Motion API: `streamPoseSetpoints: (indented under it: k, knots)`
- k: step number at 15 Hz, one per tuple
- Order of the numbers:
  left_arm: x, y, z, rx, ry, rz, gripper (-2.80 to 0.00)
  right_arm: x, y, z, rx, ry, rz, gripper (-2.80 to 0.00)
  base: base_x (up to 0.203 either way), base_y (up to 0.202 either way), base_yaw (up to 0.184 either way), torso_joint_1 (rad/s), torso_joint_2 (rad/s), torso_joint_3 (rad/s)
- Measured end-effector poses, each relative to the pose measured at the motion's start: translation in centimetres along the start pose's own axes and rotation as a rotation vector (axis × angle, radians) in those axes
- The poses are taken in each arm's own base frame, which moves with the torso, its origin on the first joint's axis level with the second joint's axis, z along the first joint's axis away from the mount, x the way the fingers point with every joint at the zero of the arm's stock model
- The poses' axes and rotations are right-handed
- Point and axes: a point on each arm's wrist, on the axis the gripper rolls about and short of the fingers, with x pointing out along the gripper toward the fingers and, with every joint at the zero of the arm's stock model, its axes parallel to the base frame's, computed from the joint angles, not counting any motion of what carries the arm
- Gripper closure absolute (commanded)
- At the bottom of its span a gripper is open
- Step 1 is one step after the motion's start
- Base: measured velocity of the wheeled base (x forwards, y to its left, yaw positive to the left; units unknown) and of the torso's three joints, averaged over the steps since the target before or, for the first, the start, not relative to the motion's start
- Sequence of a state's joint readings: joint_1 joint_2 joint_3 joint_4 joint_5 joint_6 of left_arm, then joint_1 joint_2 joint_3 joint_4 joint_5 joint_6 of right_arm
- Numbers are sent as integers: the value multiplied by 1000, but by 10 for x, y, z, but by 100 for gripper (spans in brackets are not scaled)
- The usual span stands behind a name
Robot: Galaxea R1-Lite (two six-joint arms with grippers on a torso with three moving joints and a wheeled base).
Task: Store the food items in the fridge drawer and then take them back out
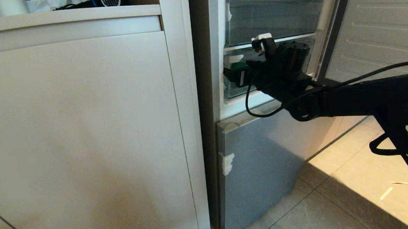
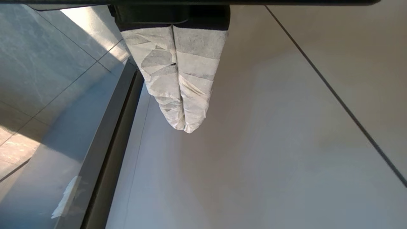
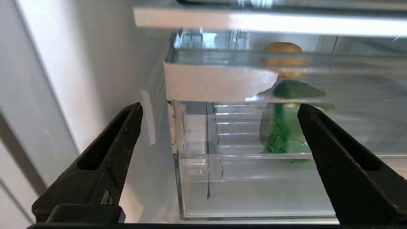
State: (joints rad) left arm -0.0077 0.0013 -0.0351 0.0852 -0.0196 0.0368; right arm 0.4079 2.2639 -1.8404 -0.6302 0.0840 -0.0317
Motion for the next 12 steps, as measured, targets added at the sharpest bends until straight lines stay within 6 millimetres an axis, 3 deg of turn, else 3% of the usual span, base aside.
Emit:
streamPoseSetpoints:
  k: [12]
  knots:
    - [0, 0, 0, 0, 0, 0, 0, -7, -8, 0, 0, 16, -37, -280, 0, 0, 0, 0, 0, 0]
